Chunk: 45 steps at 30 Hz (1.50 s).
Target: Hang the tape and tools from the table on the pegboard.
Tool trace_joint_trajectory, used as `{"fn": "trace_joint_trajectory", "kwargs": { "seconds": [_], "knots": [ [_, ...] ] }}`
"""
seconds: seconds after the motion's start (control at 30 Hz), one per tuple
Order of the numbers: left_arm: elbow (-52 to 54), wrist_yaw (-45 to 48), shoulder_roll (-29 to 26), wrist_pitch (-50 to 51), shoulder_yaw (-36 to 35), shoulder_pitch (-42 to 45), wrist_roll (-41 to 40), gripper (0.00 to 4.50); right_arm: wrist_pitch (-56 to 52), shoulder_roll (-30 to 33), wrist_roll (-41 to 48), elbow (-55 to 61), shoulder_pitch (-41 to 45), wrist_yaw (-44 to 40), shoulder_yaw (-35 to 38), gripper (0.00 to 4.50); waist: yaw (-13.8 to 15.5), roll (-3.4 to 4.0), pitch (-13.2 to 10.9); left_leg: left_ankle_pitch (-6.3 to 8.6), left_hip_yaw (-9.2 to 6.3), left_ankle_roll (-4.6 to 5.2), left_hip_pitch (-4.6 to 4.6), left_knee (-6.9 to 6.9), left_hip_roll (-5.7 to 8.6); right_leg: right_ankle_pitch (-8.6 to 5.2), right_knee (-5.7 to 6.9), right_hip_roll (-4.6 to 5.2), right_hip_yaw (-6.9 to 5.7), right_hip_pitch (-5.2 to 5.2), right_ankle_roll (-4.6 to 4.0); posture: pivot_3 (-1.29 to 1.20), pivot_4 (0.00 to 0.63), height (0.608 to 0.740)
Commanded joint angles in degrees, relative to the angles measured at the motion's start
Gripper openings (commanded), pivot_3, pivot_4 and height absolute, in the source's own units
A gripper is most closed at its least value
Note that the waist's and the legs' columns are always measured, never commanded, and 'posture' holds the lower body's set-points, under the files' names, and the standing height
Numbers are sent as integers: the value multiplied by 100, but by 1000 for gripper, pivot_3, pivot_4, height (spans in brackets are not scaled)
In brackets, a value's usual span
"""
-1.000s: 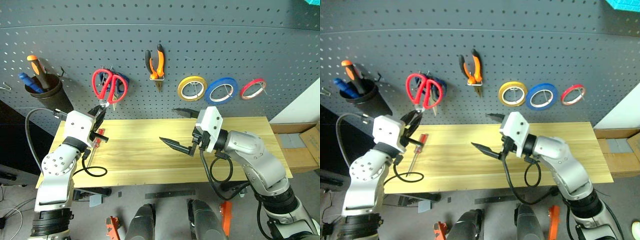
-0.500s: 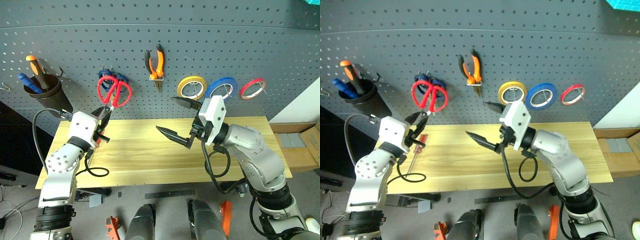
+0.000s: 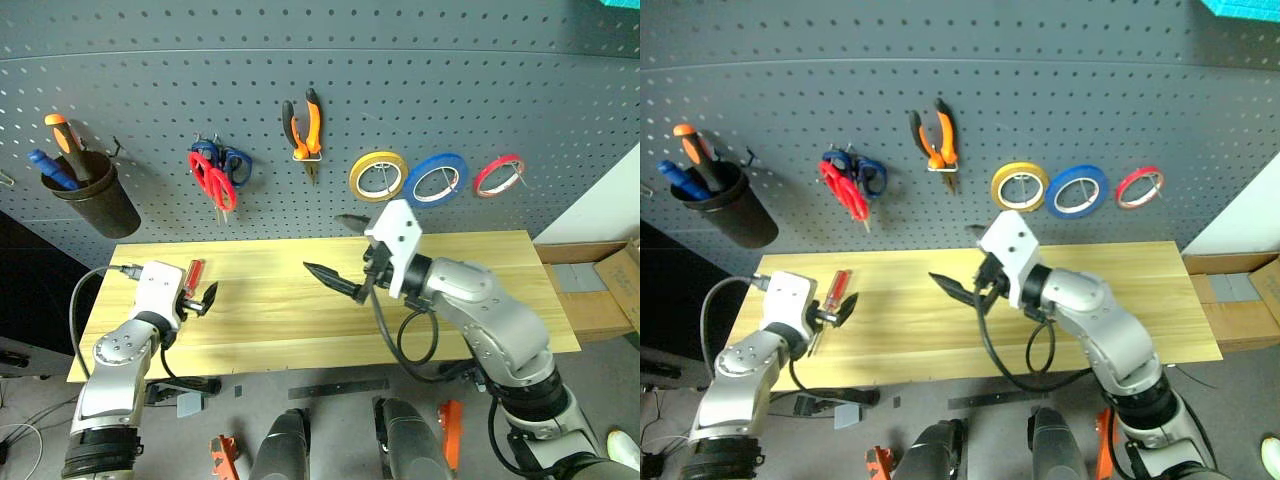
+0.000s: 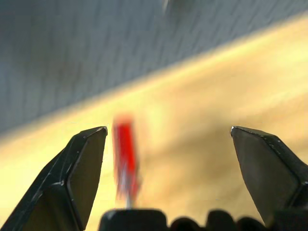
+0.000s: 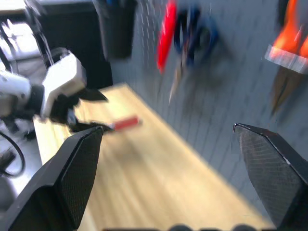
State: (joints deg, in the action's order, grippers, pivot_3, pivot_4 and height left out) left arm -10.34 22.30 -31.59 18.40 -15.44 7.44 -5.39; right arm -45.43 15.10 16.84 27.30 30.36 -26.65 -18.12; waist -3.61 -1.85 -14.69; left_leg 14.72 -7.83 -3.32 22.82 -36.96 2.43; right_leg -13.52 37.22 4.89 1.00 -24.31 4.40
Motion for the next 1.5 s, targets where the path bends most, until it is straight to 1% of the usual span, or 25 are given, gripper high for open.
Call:
{"fn": "trace_joint_trajectory", "kwargs": {
  "seconds": [0.03,0.17,0.27,0.37,0.47,0.6,0.67,0.77,0.93,1.03,1.07,1.17,1.3,1.33,1.4,1.5],
  "knots": [
    [-668,-235,-194,471,-347,521,-155,4471,-606,-367,-47,-129,335,387,-83,4500,16,0,0,0,-3,0,0,-1,-1,0,0,0,-4,0,0,-63,273,740],
    [-1783,-307,-355,653,-484,1289,-253,4471,-1041,-893,-100,-465,706,689,-277,4500,20,3,-3,0,-6,-1,1,-1,0,0,1,0,-7,-2,0,-66,294,740],
    [-2407,-373,-431,588,-481,1685,-263,4471,-1168,-1106,-225,-649,897,797,-591,4500,2,6,-19,0,-2,0,2,2,0,1,-1,1,-7,-7,-1,-60,314,740],
    [-2811,-367,-430,588,-383,1950,-237,4471,-1178,-1151,-416,-747,1016,845,-912,4500,-8,9,-62,4,3,-5,3,4,-1,1,0,4,-11,-15,-1,-51,343,740],
    [-3158,-241,-399,554,-179,2197,-164,4471,-1124,-1166,-589,-857,1095,887,-1048,4500,-12,5,-145,5,8,-5,6,3,-1,1,3,5,-11,-20,-1,-53,370,740],
    [-3467,-112,-375,525,62,2406,-95,4471,-1204,-1149,-642,-762,1130,829,-1028,4500,-17,-20,-283,5,17,-5,15,-3,0,0,44,9,-10,-50,-2,-60,395,740],
    [-3664,-92,-365,467,159,2531,-39,4471,-1254,-1156,-633,-714,1143,773,-1018,4500,-31,-28,-327,5,29,-6,30,-3,-2,-1,75,12,-11,-93,-3,-64,411,740],
    [-3997,-103,-351,403,291,2725,43,4471,-1367,-1226,-582,-658,1160,730,-992,4500,-51,-25,-401,5,32,-6,29,-2,-6,-3,80,13,-16,-99,-7,-74,422,740],
    [-4404,-133,-339,257,397,2938,124,4471,-1524,-1311,-563,-571,1178,728,-954,4500,-113,-14,-437,5,47,-5,27,-3,-5,-3,80,18,-13,-100,-7,-93,430,740],
    [-4436,-123,-355,235,424,2933,129,3923,-1537,-1249,-619,-537,1239,702,-958,4500,-129,-7,-442,5,48,-5,25,-2,-6,-3,81,18,-13,-100,-6,-101,426,740],
    [-4413,-122,-365,236,424,2907,119,3651,-1528,-1228,-635,-535,1260,694,-953,4500,-137,-7,-442,5,49,-5,25,-2,-7,-3,81,18,-13,-100,-6,-105,422,740],
    [-4290,-172,-396,307,349,2792,54,2568,-1459,-1160,-688,-543,1328,683,-962,4500,-148,-7,-443,5,53,-5,22,-2,-8,-3,81,18,-13,-101,-6,-107,415,740],
    [-3601,-321,-422,571,80,2286,-135,1124,-1365,-1096,-722,-534,1467,651,-937,4500,-239,-7,-442,6,61,-6,18,0,-13,-3,81,18,-10,-103,-6,-107,398,740],
    [-3385,-383,-406,624,-1,2154,-179,841,-1358,-1091,-717,-532,1486,640,-929,4500,-253,-7,-442,6,61,-6,17,2,-14,-3,82,19,-10,-104,-6,-106,394,740],
    [-2943,-540,-346,658,-170,1908,-266,810,-1366,-1084,-694,-516,1503,609,-901,4500,-267,-7,-442,7,60,-8,17,3,-16,-3,82,19,-9,-108,-7,-104,389,740],
    [-1867,-799,-131,635,-501,1354,-477,810,-1407,-937,-569,-309,1447,416,-840,4500,-257,-8,-442,9,48,-11,21,3,-17,-3,77,25,-8,-110,-7,-93,381,740]
  ]
}}
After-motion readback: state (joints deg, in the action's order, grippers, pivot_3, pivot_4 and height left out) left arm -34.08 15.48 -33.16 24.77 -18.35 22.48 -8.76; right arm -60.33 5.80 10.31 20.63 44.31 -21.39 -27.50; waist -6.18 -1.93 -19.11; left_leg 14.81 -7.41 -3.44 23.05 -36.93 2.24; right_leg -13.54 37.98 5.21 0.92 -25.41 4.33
